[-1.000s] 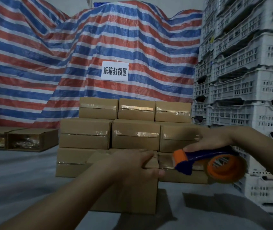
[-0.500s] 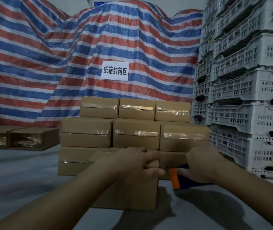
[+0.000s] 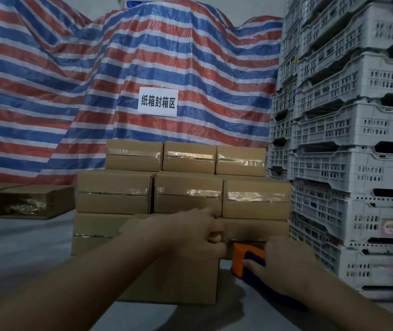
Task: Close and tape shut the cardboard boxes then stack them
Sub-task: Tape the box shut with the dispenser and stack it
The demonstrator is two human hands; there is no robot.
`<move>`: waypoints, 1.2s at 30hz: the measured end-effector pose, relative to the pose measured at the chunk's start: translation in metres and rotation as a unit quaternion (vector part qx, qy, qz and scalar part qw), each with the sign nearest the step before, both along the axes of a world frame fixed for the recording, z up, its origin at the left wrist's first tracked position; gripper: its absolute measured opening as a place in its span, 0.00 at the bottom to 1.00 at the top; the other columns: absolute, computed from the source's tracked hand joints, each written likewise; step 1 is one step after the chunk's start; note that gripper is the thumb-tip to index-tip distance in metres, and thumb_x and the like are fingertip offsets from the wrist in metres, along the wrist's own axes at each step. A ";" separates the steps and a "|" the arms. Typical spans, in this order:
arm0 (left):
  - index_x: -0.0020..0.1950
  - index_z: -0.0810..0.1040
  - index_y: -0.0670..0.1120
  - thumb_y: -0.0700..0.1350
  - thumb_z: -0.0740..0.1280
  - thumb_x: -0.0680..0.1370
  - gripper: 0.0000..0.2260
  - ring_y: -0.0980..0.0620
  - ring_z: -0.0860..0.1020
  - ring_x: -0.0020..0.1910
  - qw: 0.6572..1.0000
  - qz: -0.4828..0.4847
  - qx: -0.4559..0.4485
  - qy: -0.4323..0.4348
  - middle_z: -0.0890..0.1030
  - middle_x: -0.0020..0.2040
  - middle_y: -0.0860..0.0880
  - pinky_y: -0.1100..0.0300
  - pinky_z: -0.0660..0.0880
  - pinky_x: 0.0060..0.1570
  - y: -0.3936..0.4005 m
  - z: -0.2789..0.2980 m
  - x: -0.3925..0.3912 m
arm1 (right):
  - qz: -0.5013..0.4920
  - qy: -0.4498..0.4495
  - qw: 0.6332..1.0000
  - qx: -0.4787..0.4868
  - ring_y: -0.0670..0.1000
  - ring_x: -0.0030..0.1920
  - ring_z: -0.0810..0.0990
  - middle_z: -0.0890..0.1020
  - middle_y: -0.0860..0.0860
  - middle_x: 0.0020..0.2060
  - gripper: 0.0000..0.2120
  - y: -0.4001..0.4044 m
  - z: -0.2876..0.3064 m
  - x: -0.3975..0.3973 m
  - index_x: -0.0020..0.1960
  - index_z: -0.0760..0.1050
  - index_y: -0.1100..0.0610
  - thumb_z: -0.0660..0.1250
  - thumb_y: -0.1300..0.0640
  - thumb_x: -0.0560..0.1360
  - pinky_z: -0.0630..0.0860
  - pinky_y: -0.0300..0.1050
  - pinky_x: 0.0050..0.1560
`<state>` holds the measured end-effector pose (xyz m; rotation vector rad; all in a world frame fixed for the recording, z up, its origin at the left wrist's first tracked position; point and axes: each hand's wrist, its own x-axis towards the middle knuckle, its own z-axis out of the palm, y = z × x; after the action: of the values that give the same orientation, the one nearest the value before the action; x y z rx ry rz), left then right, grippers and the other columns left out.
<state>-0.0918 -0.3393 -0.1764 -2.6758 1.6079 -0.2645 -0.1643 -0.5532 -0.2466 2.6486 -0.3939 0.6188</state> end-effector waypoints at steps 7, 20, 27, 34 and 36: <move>0.63 0.71 0.55 0.59 0.58 0.80 0.15 0.46 0.64 0.70 1.000 0.021 -0.013 0.011 0.65 0.71 0.49 0.46 0.64 0.65 -0.003 -0.002 -0.003 | 0.048 -0.096 0.993 0.057 0.43 0.32 0.77 0.77 0.45 0.31 0.33 0.026 0.020 -0.006 0.37 0.75 0.49 0.43 0.27 0.77 0.76 0.41 0.35; 0.63 0.76 0.57 0.59 0.53 0.83 0.16 0.59 0.75 0.59 0.792 0.152 -0.553 0.210 0.78 0.58 0.59 0.62 0.70 0.52 0.107 -0.019 0.030 | 0.256 -0.066 0.666 0.698 0.36 0.52 0.73 0.76 0.35 0.52 0.28 0.087 -0.010 0.011 0.57 0.73 0.35 0.52 0.24 0.64 0.69 0.34 0.51; 0.56 0.70 0.75 0.74 0.60 0.69 0.17 0.56 0.72 0.62 0.720 0.170 -0.531 0.413 0.74 0.61 0.62 0.50 0.65 0.68 0.116 -0.098 0.027 | 0.301 -0.047 0.677 0.670 0.33 0.56 0.75 0.77 0.34 0.59 0.43 0.094 -0.024 0.010 0.73 0.58 0.33 0.73 0.35 0.62 0.72 0.31 0.56; 0.59 0.69 0.69 0.70 0.62 0.68 0.20 0.69 0.78 0.48 0.742 0.134 -0.563 0.338 0.80 0.51 0.65 0.70 0.71 0.43 0.108 -0.090 0.007 | 0.351 -0.045 0.683 0.638 0.29 0.57 0.76 0.77 0.36 0.62 0.47 0.086 -0.033 0.023 0.77 0.54 0.38 0.78 0.45 0.67 0.73 0.24 0.51; 0.55 0.71 0.66 0.67 0.61 0.68 0.17 0.68 0.78 0.43 0.730 0.138 -0.596 0.305 0.79 0.48 0.62 0.70 0.70 0.37 0.103 -0.068 0.005 | 0.361 -0.089 0.670 0.642 0.36 0.60 0.78 0.78 0.41 0.65 0.45 0.089 -0.018 0.025 0.74 0.60 0.37 0.77 0.38 0.62 0.76 0.30 0.53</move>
<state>-0.0864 -0.2366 -0.2442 -4.3386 1.2447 -0.6384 -0.1398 -0.4637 -0.2650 4.1765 0.4629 1.1248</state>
